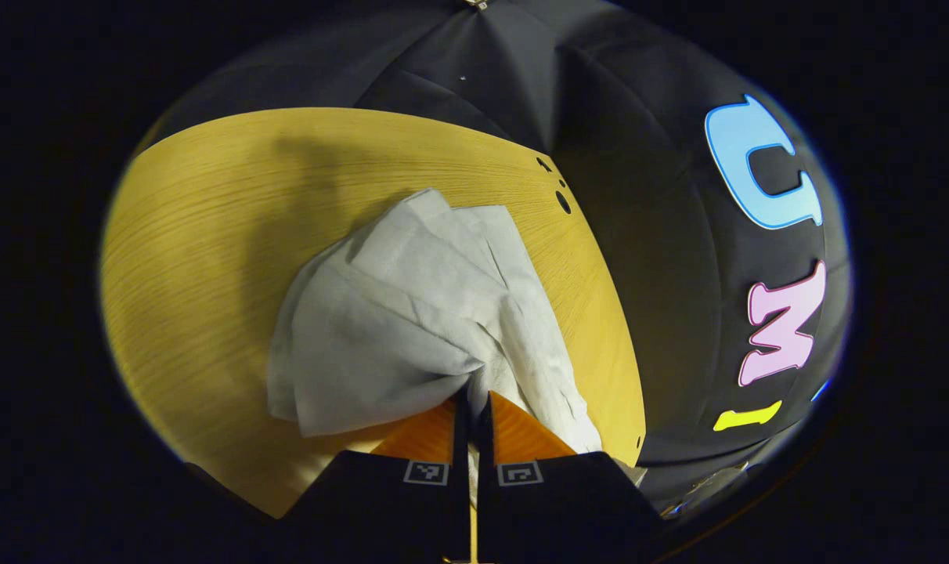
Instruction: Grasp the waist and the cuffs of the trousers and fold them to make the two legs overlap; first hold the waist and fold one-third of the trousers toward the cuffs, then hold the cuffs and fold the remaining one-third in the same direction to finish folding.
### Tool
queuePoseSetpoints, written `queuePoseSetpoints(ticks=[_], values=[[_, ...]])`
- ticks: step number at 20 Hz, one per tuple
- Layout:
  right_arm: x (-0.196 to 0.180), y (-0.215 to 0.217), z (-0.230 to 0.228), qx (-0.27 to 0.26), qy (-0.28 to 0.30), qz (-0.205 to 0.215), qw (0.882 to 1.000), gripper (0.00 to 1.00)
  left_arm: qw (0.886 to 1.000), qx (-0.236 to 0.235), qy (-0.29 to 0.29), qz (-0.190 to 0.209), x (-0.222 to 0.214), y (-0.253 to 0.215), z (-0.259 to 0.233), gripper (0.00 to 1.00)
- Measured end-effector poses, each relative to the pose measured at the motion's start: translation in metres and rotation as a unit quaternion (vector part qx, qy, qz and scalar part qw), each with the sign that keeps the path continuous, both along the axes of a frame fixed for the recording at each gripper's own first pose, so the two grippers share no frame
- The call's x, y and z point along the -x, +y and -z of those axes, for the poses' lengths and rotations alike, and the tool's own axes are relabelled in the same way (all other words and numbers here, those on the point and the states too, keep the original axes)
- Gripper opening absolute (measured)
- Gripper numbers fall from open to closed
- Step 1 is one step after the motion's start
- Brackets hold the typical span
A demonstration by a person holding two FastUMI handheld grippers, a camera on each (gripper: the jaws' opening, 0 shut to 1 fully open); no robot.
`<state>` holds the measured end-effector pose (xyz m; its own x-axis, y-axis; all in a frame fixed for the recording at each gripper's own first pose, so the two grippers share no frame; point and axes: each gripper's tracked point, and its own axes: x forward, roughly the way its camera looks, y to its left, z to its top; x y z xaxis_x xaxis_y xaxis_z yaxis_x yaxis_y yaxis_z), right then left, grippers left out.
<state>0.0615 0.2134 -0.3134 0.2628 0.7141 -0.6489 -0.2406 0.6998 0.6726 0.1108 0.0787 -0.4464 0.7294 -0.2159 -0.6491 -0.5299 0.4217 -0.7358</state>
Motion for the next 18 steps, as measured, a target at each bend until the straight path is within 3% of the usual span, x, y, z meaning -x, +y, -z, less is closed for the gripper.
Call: queuePoseSetpoints(ticks=[1, 4, 7, 14, 18], values=[[0.008, 0.009, -0.008, -0.019, 0.008, -0.008, 1.0, 0.47, 1.0, 0.001, -0.001, -0.001, 0.0, -0.001, 0.0, 0.09], [0.017, 0.01, -0.014, -0.038, 0.023, -0.008, 0.999, 0.47, 1.0, 0.013, -0.001, -0.004, -0.001, 0.0, 0.0, 0.08], [0.018, -0.017, -0.017, -0.031, 0.025, 0.014, 0.999, 0.47, 1.0, 0.019, -0.004, -0.008, 0.0, 0.0, -0.003, 0.08], [-0.001, -0.114, -0.019, -0.019, 0.026, 0.137, 0.99, 0.47, 0.995, -0.001, -0.096, 0.016, -0.027, -0.007, -0.076, 0.07], [-0.004, -0.171, -0.017, -0.015, 0.033, 0.211, 0.977, 0.47, 0.981, -0.061, -0.159, 0.089, -0.041, -0.039, -0.129, 0.07]])
